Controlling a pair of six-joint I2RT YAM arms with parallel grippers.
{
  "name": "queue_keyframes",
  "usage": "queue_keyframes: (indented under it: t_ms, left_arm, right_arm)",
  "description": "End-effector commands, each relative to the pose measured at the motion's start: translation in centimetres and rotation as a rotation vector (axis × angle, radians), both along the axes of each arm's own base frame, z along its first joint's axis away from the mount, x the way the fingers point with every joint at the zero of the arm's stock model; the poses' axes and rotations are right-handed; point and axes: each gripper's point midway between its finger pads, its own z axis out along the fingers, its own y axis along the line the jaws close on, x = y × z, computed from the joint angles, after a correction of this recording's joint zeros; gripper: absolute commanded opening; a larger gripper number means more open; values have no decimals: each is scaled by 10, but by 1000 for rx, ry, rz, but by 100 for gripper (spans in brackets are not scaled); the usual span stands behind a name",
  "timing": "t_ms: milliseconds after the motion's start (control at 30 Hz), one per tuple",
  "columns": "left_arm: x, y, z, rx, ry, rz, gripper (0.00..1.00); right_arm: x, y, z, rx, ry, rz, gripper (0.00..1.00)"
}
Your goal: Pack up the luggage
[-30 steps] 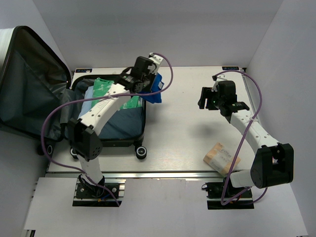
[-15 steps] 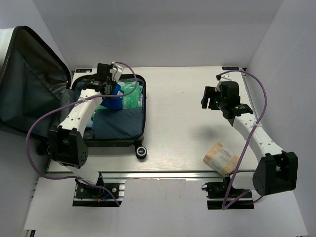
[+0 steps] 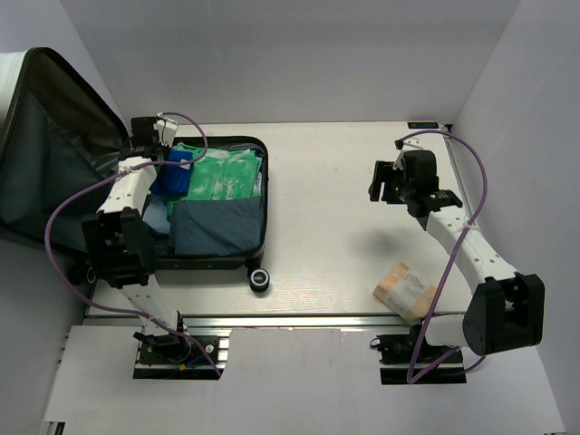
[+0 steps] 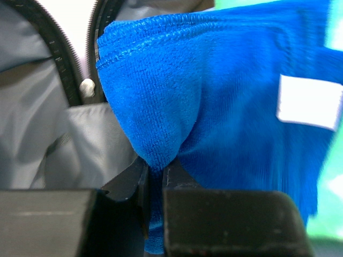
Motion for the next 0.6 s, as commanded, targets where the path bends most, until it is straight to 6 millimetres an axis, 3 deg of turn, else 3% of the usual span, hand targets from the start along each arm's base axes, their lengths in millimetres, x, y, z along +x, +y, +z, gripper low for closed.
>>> queue_keyframes:
  t_ms: [0,33,300,567]
  left_arm:
    - [30,11,17,-13,-104,-27,0]
    - [35,17,22,-18,-124,-19,0]
    - [46,54,8,7,-105,52,0]
    - [49,70,3,10,-92,106,0]
  right_arm:
    - [4,-2,1,-6,15,-17,73]
    - [3,-1,-2,-12,31,-17,73]
    - [3,-7,-2,-38,38,-36,73]
    - [0,-10,-4,-45,55,-50,73]
